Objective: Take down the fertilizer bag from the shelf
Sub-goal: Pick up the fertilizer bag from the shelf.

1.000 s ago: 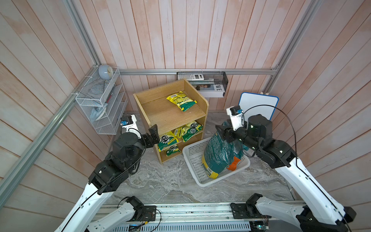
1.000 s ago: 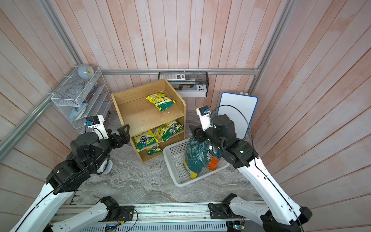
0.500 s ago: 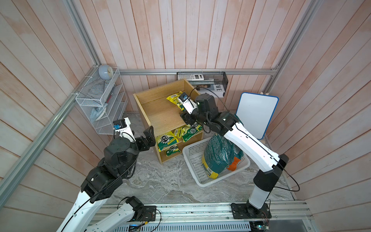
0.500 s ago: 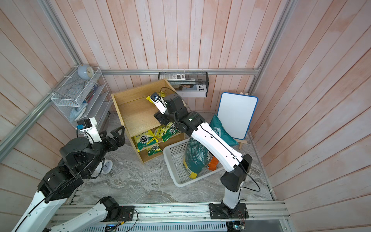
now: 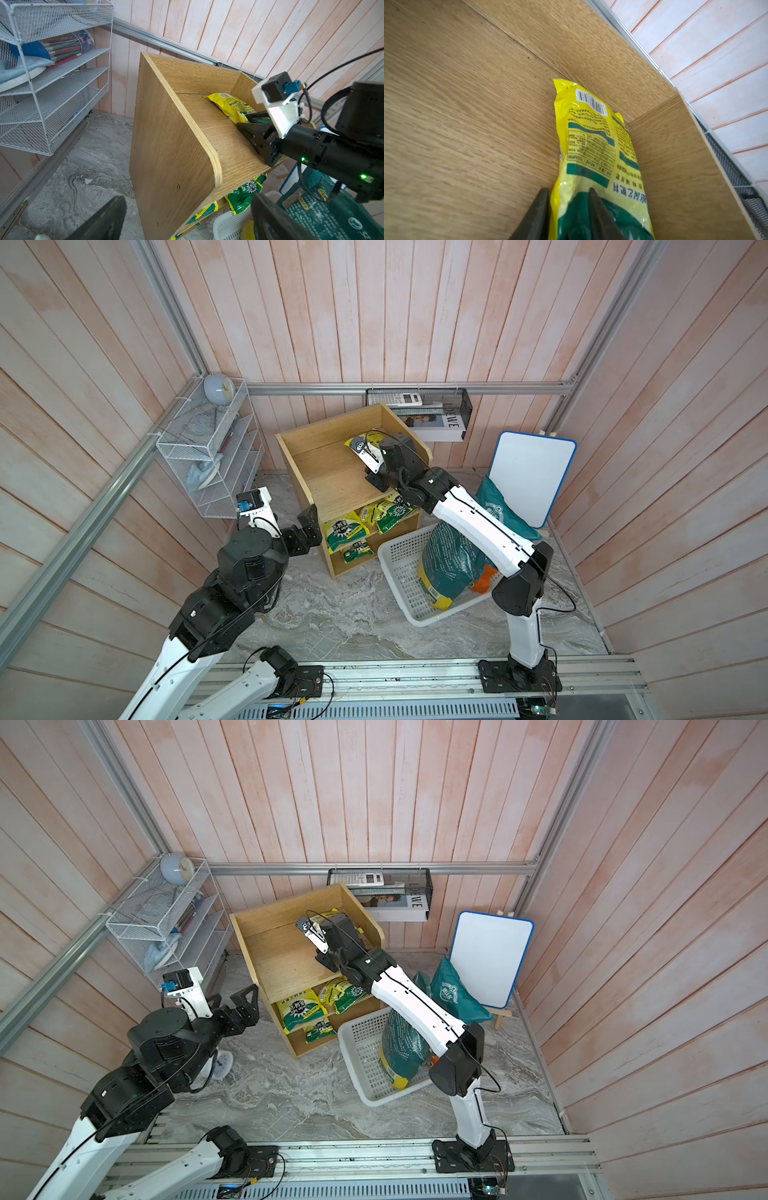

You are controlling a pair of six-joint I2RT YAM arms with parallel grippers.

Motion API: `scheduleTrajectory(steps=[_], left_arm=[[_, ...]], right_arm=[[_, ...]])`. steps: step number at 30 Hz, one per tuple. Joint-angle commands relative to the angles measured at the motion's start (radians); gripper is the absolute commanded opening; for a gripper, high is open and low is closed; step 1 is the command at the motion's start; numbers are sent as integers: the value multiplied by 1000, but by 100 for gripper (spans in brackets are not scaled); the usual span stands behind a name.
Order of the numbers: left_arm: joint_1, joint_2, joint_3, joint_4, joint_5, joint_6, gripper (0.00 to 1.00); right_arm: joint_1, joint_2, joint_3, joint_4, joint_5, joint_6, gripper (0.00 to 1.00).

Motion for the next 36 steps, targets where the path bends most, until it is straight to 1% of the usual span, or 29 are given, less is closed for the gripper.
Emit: scheduleTrajectory(steps=[1, 5, 9, 11, 17, 22, 25, 27, 32, 36], left_arm=[[4, -14, -16, 2, -30, 17, 100], [4, -10, -18, 3, -26, 15, 100], [4, -2, -21, 4, -16, 16, 100], [4, 3, -28, 5, -9, 18, 100], [4, 24, -60, 26, -10, 42, 100], [9, 63, -95, 109, -9, 75, 100], [27, 106, -105, 155, -17, 96, 100], [63, 130, -112, 177, -26, 81, 100], [177, 158, -147, 253, 68, 24, 100], [200, 198, -144, 271, 93, 19, 99]], right_arm=[[-6, 6, 44, -17, -7, 10, 1], [-5, -52, 68, -46, -77, 90, 0], [-5, -166, 50, -58, -169, 187, 0], [0, -231, 26, -73, -204, 212, 0], [49, -486, -174, -113, -213, 239, 0], [62, -712, -388, -139, -273, 379, 0], [64, -817, -468, -178, -290, 461, 0], [66, -851, -476, -258, -295, 506, 0], [70, -833, -473, -466, -345, 586, 0], [73, -797, -504, -557, -341, 645, 0]])
